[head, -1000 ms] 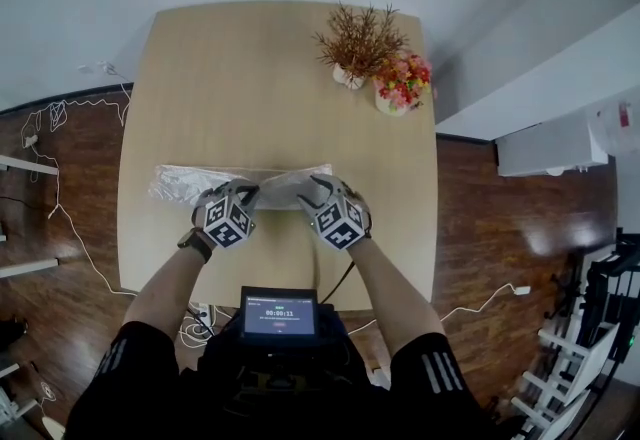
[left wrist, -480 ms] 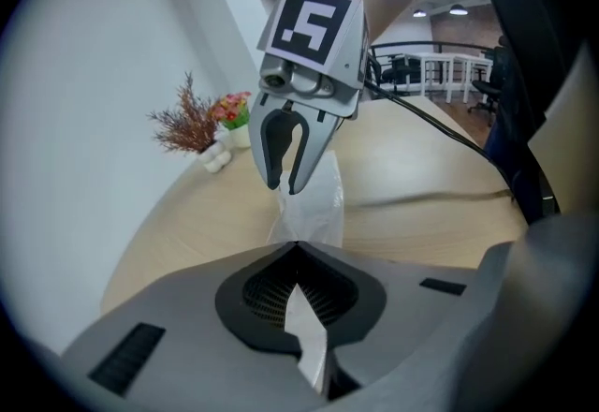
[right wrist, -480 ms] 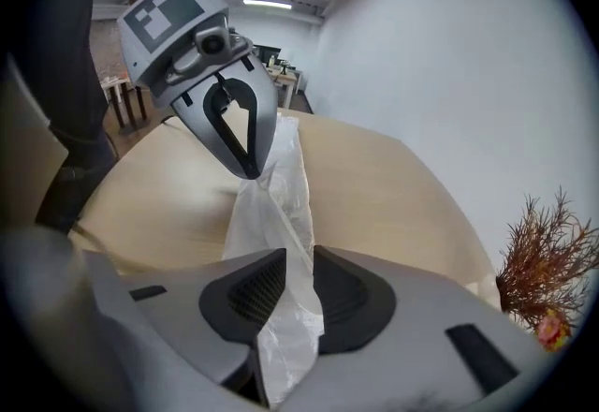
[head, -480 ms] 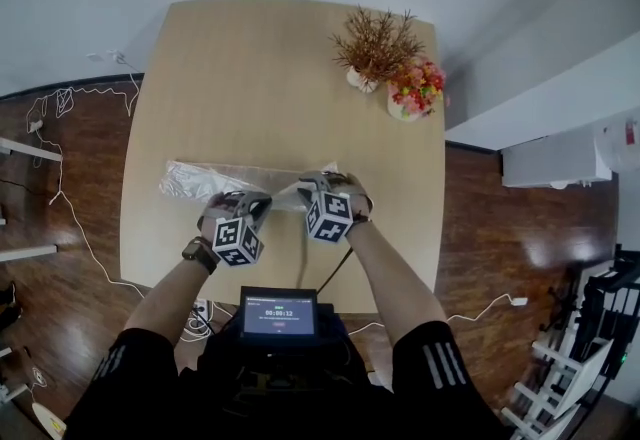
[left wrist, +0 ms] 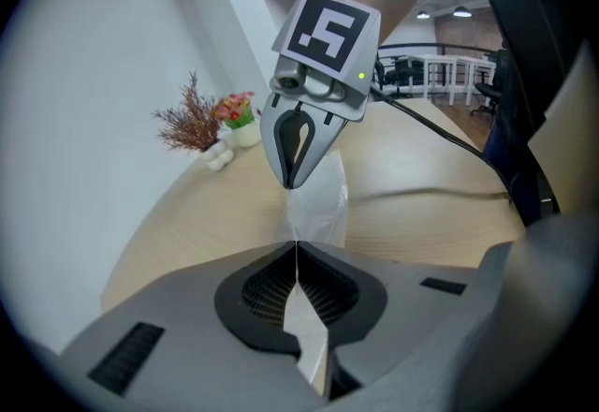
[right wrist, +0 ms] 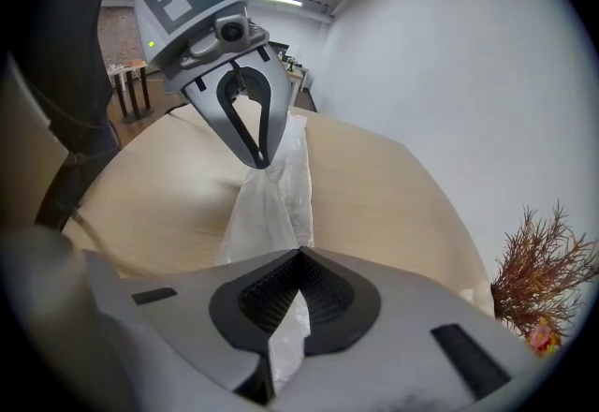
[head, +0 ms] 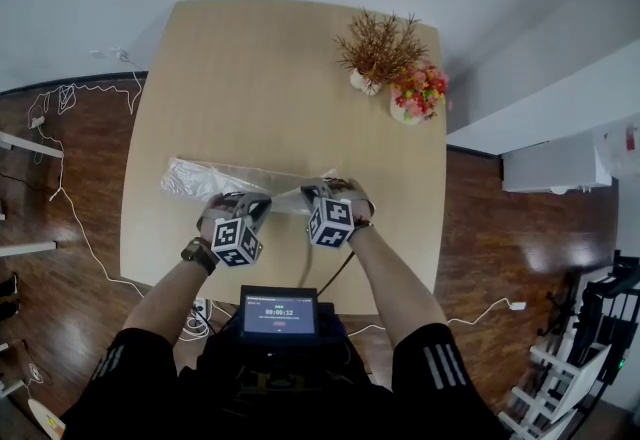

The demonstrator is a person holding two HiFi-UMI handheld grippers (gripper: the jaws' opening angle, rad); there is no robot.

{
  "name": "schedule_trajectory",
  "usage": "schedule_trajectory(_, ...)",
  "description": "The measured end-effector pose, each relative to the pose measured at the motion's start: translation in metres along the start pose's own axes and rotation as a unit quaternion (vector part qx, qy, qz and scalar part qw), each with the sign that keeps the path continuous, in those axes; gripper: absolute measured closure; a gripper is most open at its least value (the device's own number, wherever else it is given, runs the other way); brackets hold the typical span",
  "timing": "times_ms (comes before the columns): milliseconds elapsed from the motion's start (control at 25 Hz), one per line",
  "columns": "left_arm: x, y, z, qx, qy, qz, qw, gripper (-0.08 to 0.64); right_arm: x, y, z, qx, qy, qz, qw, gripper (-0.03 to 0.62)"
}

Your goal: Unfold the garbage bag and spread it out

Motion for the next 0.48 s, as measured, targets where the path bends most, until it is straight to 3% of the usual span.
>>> schedule_trajectory(320,0.018,-0.029,-0.023,-0.010,-0.003,-0.005,0.9999,0.432,-0.005,-0.022,-0.001,0.022,-0.004,0.022,0.999,0.574)
schedule_trajectory(480,0.058,-0.034,-0.051,-0.023,0.019,-0.057,0.9979,0.388,-0.008,-0.037,-0.006,0.035,-0.019,0.034,0.999,0.574)
Point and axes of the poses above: the fingertips, and each gripper's own axes: y forward along the fingers, z to its right, x out of its underside, the point moved 5 cm from there along -y, backward along the fingers, and after that the axes turned 12 degrees about -z, right-handed, at the moved point
